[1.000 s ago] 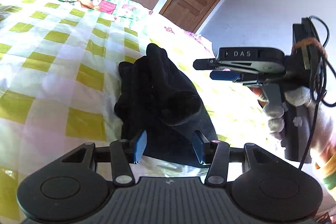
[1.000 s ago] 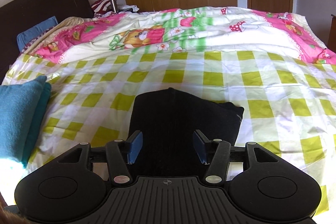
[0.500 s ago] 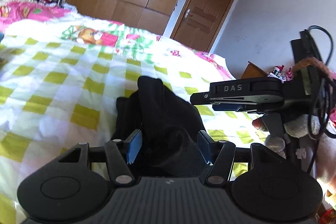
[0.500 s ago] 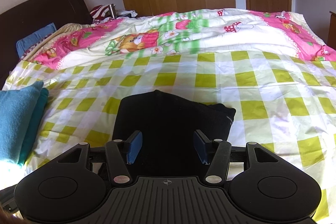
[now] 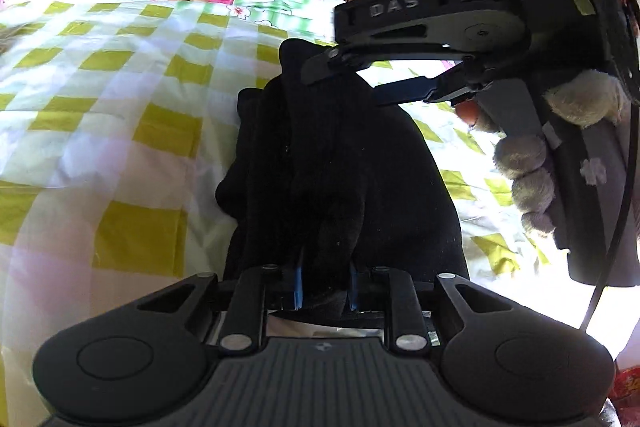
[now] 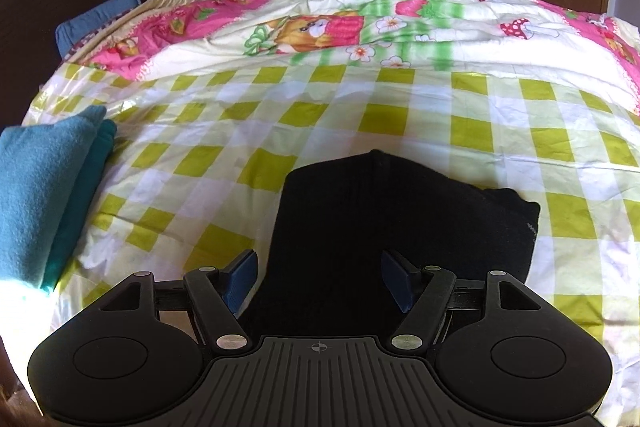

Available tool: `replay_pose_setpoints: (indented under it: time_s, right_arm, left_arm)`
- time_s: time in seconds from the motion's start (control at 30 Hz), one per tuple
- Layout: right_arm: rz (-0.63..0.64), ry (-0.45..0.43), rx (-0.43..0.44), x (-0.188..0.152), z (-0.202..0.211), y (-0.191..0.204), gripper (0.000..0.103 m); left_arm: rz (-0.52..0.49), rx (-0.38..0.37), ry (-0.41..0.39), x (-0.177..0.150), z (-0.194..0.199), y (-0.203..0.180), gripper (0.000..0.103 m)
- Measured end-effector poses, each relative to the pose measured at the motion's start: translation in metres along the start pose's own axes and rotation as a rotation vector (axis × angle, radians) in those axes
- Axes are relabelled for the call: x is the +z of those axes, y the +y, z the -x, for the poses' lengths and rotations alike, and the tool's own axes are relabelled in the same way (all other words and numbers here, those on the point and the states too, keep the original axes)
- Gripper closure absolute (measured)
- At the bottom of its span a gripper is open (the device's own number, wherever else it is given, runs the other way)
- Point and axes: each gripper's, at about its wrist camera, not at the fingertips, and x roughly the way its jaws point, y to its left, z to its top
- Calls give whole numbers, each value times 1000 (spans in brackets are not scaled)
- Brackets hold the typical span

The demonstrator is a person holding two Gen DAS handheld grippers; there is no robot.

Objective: Fold small clothes

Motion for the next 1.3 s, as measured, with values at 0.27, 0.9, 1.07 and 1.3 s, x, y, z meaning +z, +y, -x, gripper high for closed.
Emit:
replay_pose_setpoints:
  time_s: [0.27,0.9,1.07,1.3]
  right_arm:
    - [-96,48,-130,2,-21,-2,78]
    - [-148,43,-71,14,-53,41,86]
    - [-168,38,-19,10,-68,46,46]
    - [-148,3,47,14,-60,41,42]
  left_arm:
    - [-36,-27,-38,-3,6,0,67]
    - [297,-65,-61,1,21,77,71]
    - [335,-87,-60,-2,20,88,70]
    - [308,-52,-70,0,32,79,67]
